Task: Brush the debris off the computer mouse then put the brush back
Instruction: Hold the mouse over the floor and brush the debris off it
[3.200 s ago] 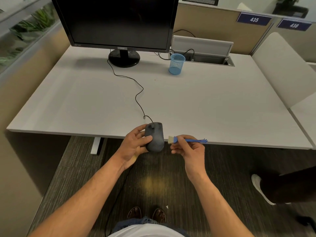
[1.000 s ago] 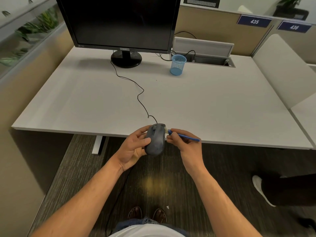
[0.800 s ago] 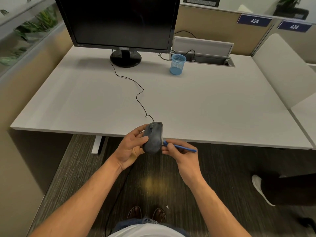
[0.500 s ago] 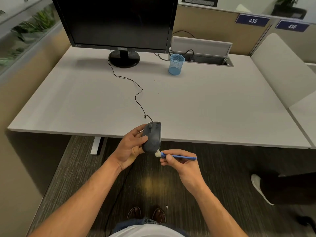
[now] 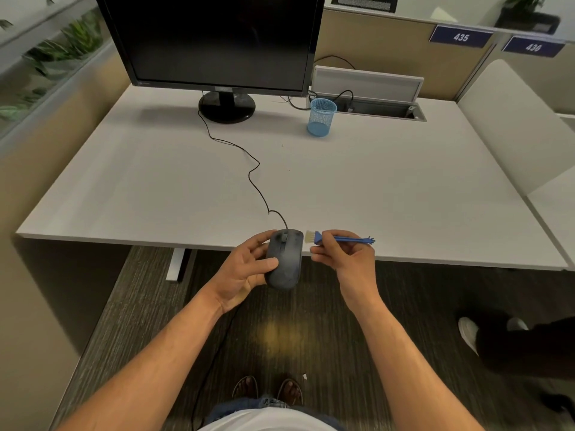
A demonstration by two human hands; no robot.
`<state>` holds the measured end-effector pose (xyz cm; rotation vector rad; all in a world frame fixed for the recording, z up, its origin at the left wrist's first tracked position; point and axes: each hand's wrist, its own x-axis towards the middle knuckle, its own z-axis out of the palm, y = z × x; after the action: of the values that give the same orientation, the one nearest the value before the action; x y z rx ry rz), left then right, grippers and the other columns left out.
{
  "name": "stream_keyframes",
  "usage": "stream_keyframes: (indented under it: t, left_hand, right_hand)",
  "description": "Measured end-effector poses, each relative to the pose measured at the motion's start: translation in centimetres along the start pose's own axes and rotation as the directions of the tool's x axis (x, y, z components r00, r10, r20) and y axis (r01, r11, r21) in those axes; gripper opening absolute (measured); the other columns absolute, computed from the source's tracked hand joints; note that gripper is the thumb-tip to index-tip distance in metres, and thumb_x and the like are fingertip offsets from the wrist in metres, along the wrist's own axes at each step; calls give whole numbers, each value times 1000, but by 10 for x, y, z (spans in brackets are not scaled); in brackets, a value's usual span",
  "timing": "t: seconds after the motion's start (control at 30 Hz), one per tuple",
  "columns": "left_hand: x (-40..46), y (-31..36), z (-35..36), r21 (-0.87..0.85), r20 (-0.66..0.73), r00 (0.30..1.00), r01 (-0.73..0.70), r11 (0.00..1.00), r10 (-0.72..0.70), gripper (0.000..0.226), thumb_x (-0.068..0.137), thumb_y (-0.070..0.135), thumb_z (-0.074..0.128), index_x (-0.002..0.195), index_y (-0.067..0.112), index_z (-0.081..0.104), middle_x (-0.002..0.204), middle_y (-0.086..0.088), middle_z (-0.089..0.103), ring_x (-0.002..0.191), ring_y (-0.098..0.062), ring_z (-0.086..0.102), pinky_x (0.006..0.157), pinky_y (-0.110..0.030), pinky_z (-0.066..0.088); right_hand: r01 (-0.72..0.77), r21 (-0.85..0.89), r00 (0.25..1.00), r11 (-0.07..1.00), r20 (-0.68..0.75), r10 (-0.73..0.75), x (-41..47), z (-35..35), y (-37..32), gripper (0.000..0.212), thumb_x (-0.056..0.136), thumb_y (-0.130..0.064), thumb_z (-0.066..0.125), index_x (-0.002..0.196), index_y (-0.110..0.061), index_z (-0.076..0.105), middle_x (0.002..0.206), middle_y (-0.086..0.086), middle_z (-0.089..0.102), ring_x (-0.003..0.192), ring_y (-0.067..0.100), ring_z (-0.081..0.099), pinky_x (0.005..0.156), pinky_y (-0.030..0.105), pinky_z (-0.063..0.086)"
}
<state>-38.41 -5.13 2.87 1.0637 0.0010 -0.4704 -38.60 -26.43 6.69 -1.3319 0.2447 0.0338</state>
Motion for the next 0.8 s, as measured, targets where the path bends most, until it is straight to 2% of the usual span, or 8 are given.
stream_keyframes:
  t: [0.4, 0.57, 0.8]
  left_hand:
    - [0, -4, -6, 31, -42, 999, -10, 999, 11, 62, 81, 7, 69, 140, 16, 51, 134, -12, 63, 122, -32, 61, 85, -43, 59]
    - [2, -6, -7, 35, -56, 998, 4, 999, -2, 64, 80, 9, 71, 140, 17, 51, 134, -11, 63, 123, -32, 61, 86, -43, 59]
    - [7, -5, -7, 14, -105, 994, -13, 1000, 14, 61, 78, 11, 74, 136, 19, 55, 132, -11, 64, 119, -32, 63, 81, -42, 59]
  right_hand:
    - [-124, -3, 979, 992, 165, 123, -21, -2, 10, 17, 97, -14, 64, 102, 1, 71, 85, 19, 75, 72, 24, 74, 64, 26, 62]
    - [-155, 26, 971, 988, 186, 148, -34, -6, 15, 30, 87, -22, 67, 103, 3, 71, 87, 22, 74, 72, 25, 74, 65, 28, 62]
    - [-155, 37, 973, 987, 178, 146, -45, -4, 26, 34, 87, -22, 68, 109, 5, 68, 91, 25, 74, 74, 27, 74, 67, 29, 63]
